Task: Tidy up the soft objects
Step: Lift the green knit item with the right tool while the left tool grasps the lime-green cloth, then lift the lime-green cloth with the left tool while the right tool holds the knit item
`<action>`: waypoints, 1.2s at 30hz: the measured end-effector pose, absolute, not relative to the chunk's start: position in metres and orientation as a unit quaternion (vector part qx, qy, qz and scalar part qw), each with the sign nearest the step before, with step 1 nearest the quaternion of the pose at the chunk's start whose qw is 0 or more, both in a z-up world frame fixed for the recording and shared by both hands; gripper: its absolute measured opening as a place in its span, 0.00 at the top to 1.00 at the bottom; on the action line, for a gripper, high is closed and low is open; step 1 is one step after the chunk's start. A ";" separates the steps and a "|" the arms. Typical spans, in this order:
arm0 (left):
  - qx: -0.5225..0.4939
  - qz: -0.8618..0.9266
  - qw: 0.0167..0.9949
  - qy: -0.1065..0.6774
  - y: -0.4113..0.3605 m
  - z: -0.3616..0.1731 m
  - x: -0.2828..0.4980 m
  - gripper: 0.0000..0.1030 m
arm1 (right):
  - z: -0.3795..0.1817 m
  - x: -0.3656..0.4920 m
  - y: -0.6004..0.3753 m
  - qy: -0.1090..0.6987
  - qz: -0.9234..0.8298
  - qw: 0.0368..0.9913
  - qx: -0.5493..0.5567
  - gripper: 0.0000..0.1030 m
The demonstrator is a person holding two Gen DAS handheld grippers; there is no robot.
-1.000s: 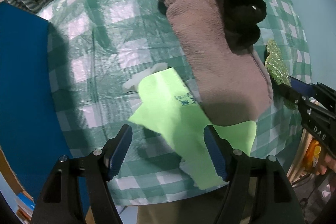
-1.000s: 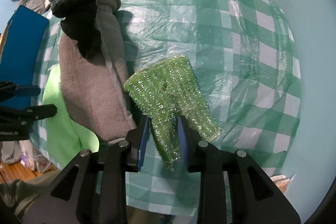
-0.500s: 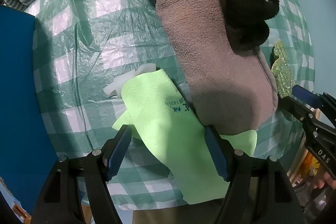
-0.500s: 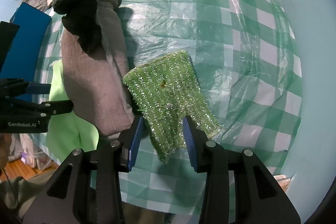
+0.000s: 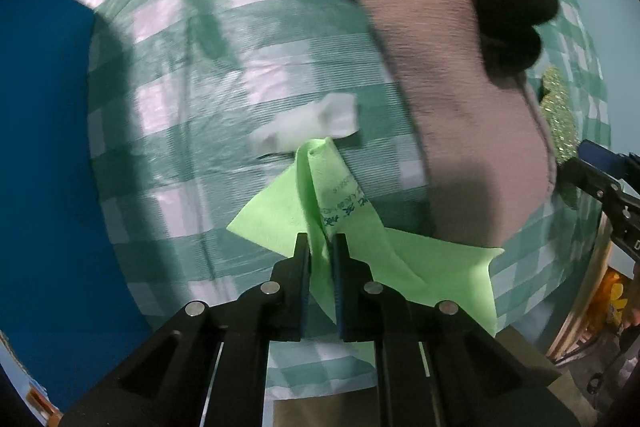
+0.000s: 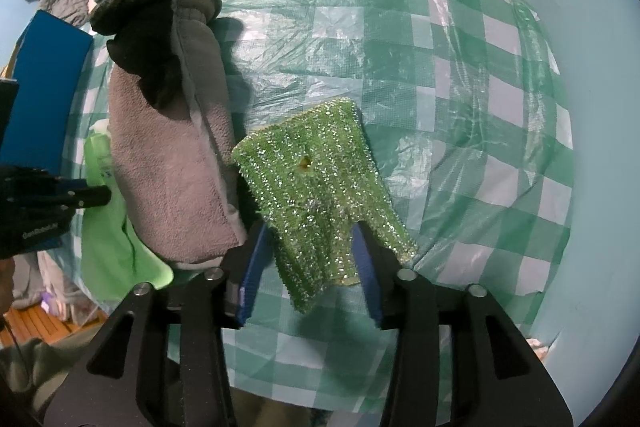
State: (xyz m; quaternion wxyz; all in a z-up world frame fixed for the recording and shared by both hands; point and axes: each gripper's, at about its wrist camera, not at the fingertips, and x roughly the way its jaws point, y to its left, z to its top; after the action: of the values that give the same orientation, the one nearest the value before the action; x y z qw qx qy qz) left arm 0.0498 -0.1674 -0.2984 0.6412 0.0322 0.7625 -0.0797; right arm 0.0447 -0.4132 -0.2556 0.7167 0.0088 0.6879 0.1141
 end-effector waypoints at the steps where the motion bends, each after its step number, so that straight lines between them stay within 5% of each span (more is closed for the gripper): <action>1: 0.031 -0.075 0.643 0.762 -0.161 -0.299 0.049 0.90 | -0.255 0.044 -0.410 0.687 0.114 0.717 0.008 0.51; 7: 0.002 -0.045 0.639 0.768 -0.128 -0.300 0.056 0.86 | -0.253 0.047 -0.409 0.686 0.113 0.719 0.007 0.50; 11: -0.016 -0.044 0.647 0.761 -0.121 -0.295 0.053 0.42 | -0.252 0.048 -0.407 0.684 0.115 0.720 0.008 0.49; 15: -0.011 -0.049 0.647 0.761 -0.120 -0.298 0.049 0.29 | -0.251 0.051 -0.406 0.681 0.116 0.723 0.002 0.43; 30: 0.009 -0.024 0.628 0.778 -0.154 -0.326 0.057 0.25 | -0.268 0.055 -0.388 0.681 0.110 0.722 -0.049 0.38; 36: 0.026 -0.024 0.641 0.767 -0.173 -0.324 0.050 0.34 | -0.280 0.056 -0.379 0.683 0.101 0.721 -0.059 0.38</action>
State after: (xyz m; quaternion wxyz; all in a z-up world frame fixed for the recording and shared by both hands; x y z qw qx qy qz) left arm 0.0496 -0.1734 -0.3241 0.6406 0.0263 0.7671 -0.0245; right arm 0.0562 -0.3791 -0.2803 0.7213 -0.0594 0.6826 0.1009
